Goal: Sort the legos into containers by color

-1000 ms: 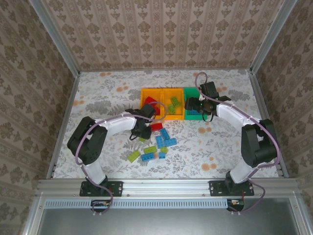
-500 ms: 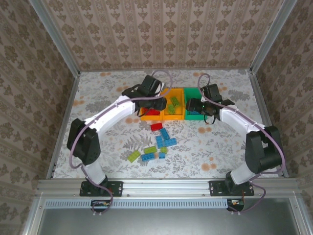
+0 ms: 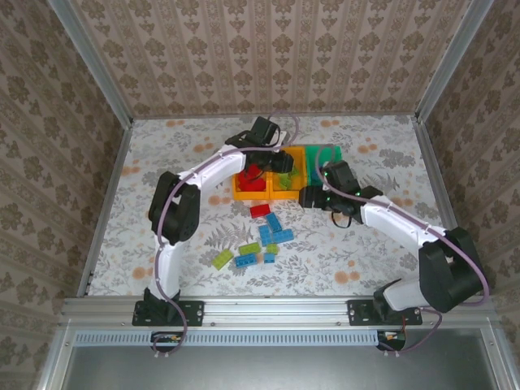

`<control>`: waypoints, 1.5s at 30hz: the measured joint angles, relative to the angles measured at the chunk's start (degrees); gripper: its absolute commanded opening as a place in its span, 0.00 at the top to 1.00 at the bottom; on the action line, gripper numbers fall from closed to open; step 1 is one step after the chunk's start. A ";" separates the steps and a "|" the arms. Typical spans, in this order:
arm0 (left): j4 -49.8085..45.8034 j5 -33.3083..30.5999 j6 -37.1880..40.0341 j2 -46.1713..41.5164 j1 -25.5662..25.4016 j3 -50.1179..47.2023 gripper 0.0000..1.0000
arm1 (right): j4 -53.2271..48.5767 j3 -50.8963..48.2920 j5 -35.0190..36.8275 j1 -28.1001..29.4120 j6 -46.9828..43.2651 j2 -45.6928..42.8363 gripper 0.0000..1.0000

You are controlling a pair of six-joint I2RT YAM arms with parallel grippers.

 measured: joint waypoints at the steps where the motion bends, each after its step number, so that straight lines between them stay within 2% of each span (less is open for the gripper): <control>1: 0.31 0.37 -0.22 0.39 0.11 0.55 0.63 | 0.02 -0.55 0.66 1.49 0.00 -0.50 0.18; 5: 1.22 1.66 -1.44 1.90 0.33 2.56 0.53 | -0.02 -1.57 2.27 5.97 -0.02 -1.03 0.18; 12: 2.08 2.54 -3.23 2.27 0.35 2.80 0.37 | -0.46 -1.84 6.27 12.41 2.29 -0.24 0.10; 15: 2.51 2.62 -3.78 2.27 0.35 2.73 0.32 | -1.16 -1.36 8.72 16.76 3.50 2.80 0.08; 19: 3.63 2.49 -3.50 1.14 0.15 -0.35 0.15 | -2.58 0.61 10.91 21.03 4.59 7.85 0.06; 21: 5.14 1.95 -3.13 -1.25 -0.09 -3.52 0.11 | -2.75 1.33 11.58 22.27 5.01 9.51 0.06; 34: 5.11 -8.81 -1.64 -24.63 0.44 -29.83 0.00 | -6.12 2.89 17.11 31.41 12.55 11.04 0.10; 38: 5.03 -12.31 -1.60 -27.76 0.85 -34.71 0.00 | -7.72 3.63 17.09 34.93 16.94 11.08 0.12; 45: 5.07 -14.97 -1.44 -28.72 0.90 -37.44 0.00 | -8.76 6.93 17.09 38.80 22.12 14.08 0.20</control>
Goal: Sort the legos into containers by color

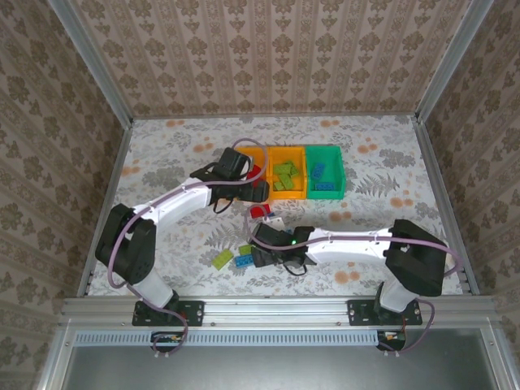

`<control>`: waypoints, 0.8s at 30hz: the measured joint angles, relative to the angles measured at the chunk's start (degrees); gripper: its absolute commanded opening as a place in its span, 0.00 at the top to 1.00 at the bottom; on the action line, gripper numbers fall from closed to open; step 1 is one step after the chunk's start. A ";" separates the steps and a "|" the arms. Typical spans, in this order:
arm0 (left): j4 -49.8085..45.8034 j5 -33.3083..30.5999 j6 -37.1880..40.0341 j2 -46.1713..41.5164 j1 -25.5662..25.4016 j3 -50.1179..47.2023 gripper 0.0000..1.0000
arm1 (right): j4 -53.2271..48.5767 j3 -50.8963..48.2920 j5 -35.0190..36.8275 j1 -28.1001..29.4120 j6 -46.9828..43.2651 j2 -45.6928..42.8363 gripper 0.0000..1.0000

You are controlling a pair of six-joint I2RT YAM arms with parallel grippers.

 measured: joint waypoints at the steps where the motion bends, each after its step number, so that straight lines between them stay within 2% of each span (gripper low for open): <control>1: 0.00 -0.24 0.00 0.00 0.00 -0.28 0.00 | -0.15 0.55 -0.02 0.11 0.33 1.03 0.23; 11: -0.02 -2.23 0.02 -3.04 1.68 -3.93 0.00 | -2.71 3.08 -0.04 0.11 2.03 6.47 0.46; 17: -0.02 -2.71 0.04 -5.64 3.17 -5.92 0.00 | -3.45 4.00 0.00 0.11 2.08 7.32 0.64; 24: -0.22 -2.82 0.07 -6.43 3.76 -7.48 0.00 | -5.53 3.17 0.22 0.09 2.05 4.09 0.66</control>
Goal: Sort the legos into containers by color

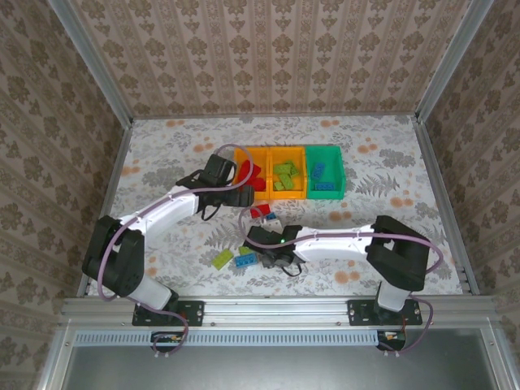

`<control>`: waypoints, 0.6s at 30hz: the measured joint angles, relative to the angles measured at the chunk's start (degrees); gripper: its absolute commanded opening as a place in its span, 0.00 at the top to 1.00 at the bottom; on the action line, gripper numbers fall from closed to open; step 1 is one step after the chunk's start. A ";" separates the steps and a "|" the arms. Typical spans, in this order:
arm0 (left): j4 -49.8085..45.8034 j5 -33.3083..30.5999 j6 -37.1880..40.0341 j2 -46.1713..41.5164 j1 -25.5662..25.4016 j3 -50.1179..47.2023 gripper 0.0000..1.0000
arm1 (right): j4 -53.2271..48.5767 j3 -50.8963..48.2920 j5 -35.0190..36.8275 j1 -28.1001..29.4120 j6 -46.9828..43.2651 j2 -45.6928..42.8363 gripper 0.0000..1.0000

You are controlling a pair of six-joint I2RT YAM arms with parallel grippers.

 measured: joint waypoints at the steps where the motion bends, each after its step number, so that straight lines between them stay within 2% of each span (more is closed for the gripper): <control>1: -0.02 -0.04 0.00 0.00 0.00 -0.15 0.00 | -0.28 -0.42 0.04 -0.04 0.00 -1.22 0.66; 6: -0.24 -0.04 0.00 0.00 0.22 -0.79 0.00 | -0.74 -2.12 0.66 -1.31 -0.09 -5.03 0.66; 12: -0.44 -0.04 0.00 -0.39 0.24 -0.87 0.00 | -3.21 -4.50 2.36 -6.14 -1.86 -9.29 0.66; 15: -0.66 -0.04 0.00 -1.25 0.24 -1.38 0.00 | -3.52 -5.64 2.78 -11.50 -4.44 -14.75 0.66; 18: -0.87 -0.02 -0.02 -2.03 0.24 -1.92 0.00 | -3.37 -6.03 2.86 -19.39 -7.93 -20.06 0.67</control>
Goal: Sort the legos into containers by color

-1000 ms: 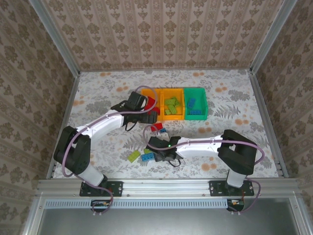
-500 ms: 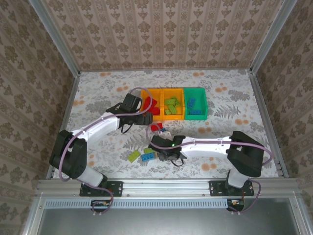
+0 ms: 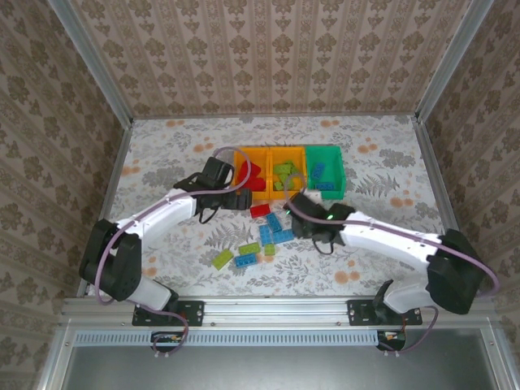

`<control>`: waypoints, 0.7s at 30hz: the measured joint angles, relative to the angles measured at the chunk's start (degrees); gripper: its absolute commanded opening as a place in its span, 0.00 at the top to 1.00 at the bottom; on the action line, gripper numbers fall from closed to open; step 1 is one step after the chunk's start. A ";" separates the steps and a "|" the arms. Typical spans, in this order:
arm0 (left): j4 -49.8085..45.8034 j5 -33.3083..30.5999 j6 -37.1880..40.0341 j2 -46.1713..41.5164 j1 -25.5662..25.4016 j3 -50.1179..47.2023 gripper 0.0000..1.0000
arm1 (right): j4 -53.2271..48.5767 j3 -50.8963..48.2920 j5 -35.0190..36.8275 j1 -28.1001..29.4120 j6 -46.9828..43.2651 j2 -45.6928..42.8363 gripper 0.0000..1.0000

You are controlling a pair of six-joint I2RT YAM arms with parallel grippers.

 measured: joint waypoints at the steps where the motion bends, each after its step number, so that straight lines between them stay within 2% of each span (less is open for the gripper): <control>1: -0.04 0.00 0.00 -0.24 -0.02 -0.35 0.00 | 0.42 0.00 0.00 -2.97 -1.42 -1.25 0.66; 6: -1.97 -0.63 -0.22 -0.59 -1.70 -1.68 0.00 | 1.99 2.60 -0.31 -15.26 -8.50 -0.72 0.66; 11: -5.25 -3.10 -1.62 -1.51 -7.04 -2.03 0.00 | 5.25 10.95 -1.95 -23.50 -14.29 8.83 0.66; 15: -6.91 -4.24 -4.44 -3.82 -10.32 -4.00 0.01 | 6.47 17.90 -3.61 -26.93 -16.98 17.59 0.66; 21: -10.67 -5.05 -11.50 -6.12 -15.61 -6.93 0.02 | 6.93 23.45 -4.92 -27.76 -18.80 26.51 0.62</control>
